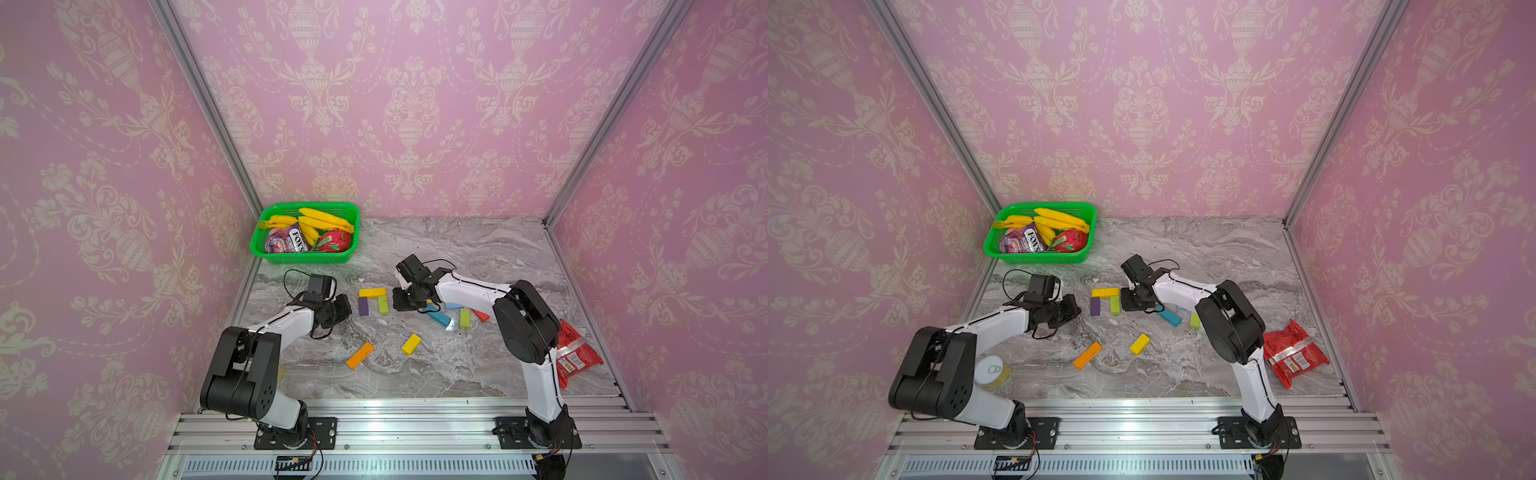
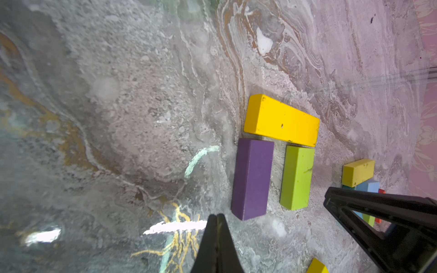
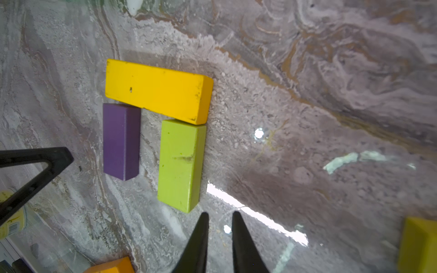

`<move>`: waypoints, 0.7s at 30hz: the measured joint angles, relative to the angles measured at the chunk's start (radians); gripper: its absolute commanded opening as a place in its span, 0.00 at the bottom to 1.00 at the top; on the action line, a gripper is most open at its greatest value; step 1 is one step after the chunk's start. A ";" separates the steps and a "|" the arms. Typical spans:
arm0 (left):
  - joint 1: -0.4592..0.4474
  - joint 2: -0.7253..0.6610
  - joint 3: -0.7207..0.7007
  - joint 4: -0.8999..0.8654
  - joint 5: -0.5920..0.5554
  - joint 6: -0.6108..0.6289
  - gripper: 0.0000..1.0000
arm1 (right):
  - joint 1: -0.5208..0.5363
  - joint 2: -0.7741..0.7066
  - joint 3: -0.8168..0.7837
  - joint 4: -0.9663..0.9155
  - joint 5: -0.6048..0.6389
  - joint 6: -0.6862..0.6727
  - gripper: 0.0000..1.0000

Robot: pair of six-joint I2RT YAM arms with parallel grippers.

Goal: Assemble the letter p with building blocks
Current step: Adjust the building block at the center of the board.

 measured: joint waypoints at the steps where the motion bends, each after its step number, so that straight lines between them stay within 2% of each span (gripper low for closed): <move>1: 0.000 0.007 -0.003 0.006 0.003 0.000 0.00 | 0.008 -0.009 0.002 -0.001 0.000 -0.001 0.22; 9: 0.001 0.114 0.016 0.089 0.031 -0.007 0.00 | 0.052 -0.015 0.024 -0.004 0.001 -0.006 0.22; 21: 0.001 0.199 0.075 0.168 0.035 -0.023 0.00 | 0.011 -0.032 0.012 -0.028 0.038 -0.016 0.23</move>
